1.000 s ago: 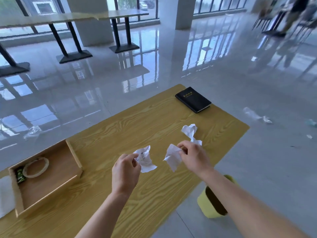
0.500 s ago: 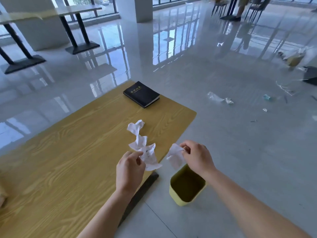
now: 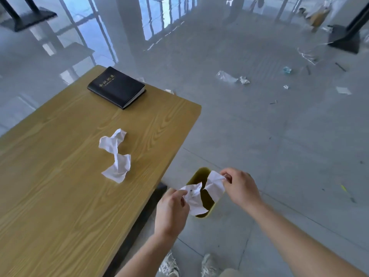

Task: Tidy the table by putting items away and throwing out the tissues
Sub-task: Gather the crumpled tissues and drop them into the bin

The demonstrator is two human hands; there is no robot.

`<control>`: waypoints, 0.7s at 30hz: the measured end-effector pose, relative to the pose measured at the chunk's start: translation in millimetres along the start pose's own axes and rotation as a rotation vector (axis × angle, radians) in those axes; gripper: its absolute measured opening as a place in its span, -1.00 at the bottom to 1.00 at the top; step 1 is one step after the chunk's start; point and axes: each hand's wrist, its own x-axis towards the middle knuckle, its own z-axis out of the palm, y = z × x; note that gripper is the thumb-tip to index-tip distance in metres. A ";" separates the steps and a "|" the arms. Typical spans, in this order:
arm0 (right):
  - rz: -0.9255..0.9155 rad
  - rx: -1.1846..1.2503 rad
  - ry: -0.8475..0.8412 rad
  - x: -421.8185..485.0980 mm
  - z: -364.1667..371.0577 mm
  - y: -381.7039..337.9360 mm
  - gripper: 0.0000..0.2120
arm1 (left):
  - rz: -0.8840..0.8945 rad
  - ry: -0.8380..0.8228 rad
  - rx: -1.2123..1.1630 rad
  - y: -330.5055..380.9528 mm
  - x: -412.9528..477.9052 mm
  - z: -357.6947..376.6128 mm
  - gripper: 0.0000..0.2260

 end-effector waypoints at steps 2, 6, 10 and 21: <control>0.040 -0.017 -0.016 11.5 18.2 21.4 -0.81 | -0.043 -0.067 0.003 -9.7 5.3 27.1 -0.75; 0.086 -0.009 -0.080 40.2 57.6 68.8 -0.83 | -0.209 -0.123 0.002 -38.5 21.5 77.0 -0.79; 0.135 0.002 -0.185 86.2 114.3 123.5 -0.86 | -0.311 -0.107 0.060 -67.8 49.7 139.7 -0.84; 0.121 -0.059 -0.380 180.6 250.4 220.1 -0.83 | -0.417 -0.196 0.184 -149.6 117.1 301.3 -0.75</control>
